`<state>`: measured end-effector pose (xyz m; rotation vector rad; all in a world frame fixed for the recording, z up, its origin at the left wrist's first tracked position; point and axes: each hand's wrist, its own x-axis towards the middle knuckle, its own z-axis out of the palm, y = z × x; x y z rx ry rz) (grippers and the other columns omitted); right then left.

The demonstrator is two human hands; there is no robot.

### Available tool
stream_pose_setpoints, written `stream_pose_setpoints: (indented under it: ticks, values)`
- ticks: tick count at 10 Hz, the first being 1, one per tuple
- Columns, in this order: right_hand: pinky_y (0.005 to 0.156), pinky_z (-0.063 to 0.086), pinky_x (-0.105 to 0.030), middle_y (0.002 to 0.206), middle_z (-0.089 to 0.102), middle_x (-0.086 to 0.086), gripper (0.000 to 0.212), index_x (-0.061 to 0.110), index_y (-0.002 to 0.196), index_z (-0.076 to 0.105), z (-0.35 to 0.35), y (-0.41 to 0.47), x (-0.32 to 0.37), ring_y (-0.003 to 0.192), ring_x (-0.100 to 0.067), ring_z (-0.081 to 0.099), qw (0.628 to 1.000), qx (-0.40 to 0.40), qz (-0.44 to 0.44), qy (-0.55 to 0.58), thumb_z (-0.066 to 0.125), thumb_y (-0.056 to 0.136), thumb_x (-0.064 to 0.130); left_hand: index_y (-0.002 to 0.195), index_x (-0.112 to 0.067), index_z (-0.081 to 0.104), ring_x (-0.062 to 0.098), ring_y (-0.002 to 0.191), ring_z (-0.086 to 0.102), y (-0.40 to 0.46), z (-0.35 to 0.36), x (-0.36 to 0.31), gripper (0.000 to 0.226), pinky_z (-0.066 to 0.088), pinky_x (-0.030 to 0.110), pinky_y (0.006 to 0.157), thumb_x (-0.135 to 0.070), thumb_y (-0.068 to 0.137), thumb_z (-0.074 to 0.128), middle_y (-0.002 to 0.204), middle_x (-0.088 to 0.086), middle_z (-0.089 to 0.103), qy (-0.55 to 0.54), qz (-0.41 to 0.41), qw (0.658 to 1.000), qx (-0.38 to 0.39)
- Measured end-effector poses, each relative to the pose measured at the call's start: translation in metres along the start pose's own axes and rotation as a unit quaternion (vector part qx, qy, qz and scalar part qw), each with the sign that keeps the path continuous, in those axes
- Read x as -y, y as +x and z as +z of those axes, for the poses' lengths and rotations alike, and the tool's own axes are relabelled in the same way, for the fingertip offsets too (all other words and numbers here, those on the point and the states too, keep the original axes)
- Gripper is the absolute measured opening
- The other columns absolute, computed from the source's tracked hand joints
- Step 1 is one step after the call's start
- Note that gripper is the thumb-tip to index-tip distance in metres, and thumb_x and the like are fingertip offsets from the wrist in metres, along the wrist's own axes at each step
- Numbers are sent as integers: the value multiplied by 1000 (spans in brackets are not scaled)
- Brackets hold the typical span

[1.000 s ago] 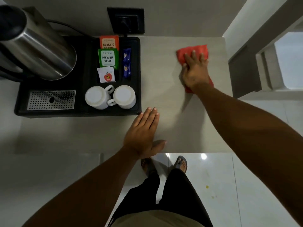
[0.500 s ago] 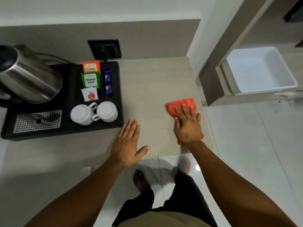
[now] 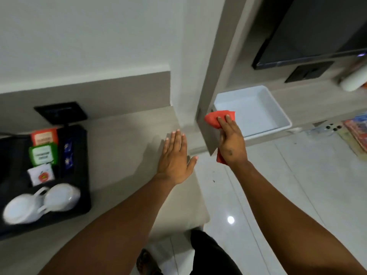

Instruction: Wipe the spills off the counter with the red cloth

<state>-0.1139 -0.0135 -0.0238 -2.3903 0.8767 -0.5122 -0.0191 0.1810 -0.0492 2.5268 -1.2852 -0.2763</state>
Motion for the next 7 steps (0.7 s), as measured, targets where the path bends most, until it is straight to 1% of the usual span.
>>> stream_pose_setpoints:
  ticks: [1, 2, 3, 4, 5, 6, 7]
  values:
    - [120, 17, -43, 160, 29, 0, 48, 32, 148, 33, -46, 69, -46, 146, -27, 25, 997, -37, 44, -43, 44, 103, 18, 163, -6, 1, 30, 160, -9, 76, 2, -50, 87, -13, 41, 126, -60, 103, 33, 173, 16, -4, 4, 35, 999, 13]
    - [121, 18, -48, 159, 31, -4, 48, 29, 148, 33, -52, 114, -75, 146, -28, 26, 997, -2, 41, -66, 42, 102, 17, 163, -4, 2, 31, 160, -7, 122, 11, -77, 85, -5, 45, 130, -57, 105, 35, 173, 17, -3, 23, 40, 998, 34]
    - [122, 13, -43, 162, 22, 1, 46, 33, 149, 30, -35, 144, -95, 148, -25, 18, 993, 72, 90, -37, 37, 104, 27, 162, -3, 5, 32, 160, -4, 149, 24, -90, 81, -2, 46, 130, -49, 106, 39, 173, 18, 0, 32, 26, 998, 46]
    - [120, 13, -43, 162, 19, 1, 45, 33, 149, 30, -10, 161, -105, 148, -27, 16, 986, 133, 95, -33, 35, 104, 34, 162, -3, 7, 32, 160, -2, 164, 36, -91, 79, 1, 47, 130, -46, 106, 40, 173, 18, 3, 36, 11, 998, 47]
    - [119, 19, -49, 161, 21, -8, 45, 27, 148, 30, 4, 156, -106, 145, -34, 20, 968, 210, 56, -125, 37, 104, 32, 163, -4, 7, 32, 160, 0, 167, 46, -87, 79, 4, 48, 130, -49, 106, 38, 173, 17, 5, 49, 2, 997, 54]
    - [117, 25, -51, 157, 32, -11, 43, 23, 145, 38, 2, 152, -108, 141, -39, 28, 968, 199, 46, -146, 38, 103, 33, 163, -5, 5, 32, 160, -2, 166, 49, -80, 81, 3, 48, 130, -53, 106, 36, 173, 17, 3, 51, -1, 997, 62]
    - [111, 38, -47, 142, 53, -10, 36, 21, 133, 53, -13, 150, -85, 131, -36, 45, 992, 86, 44, -81, 42, 100, 32, 163, -3, 4, 32, 160, -2, 160, 41, -69, 82, 0, 47, 130, -53, 106, 36, 173, 19, 3, 51, -12, 998, 42]
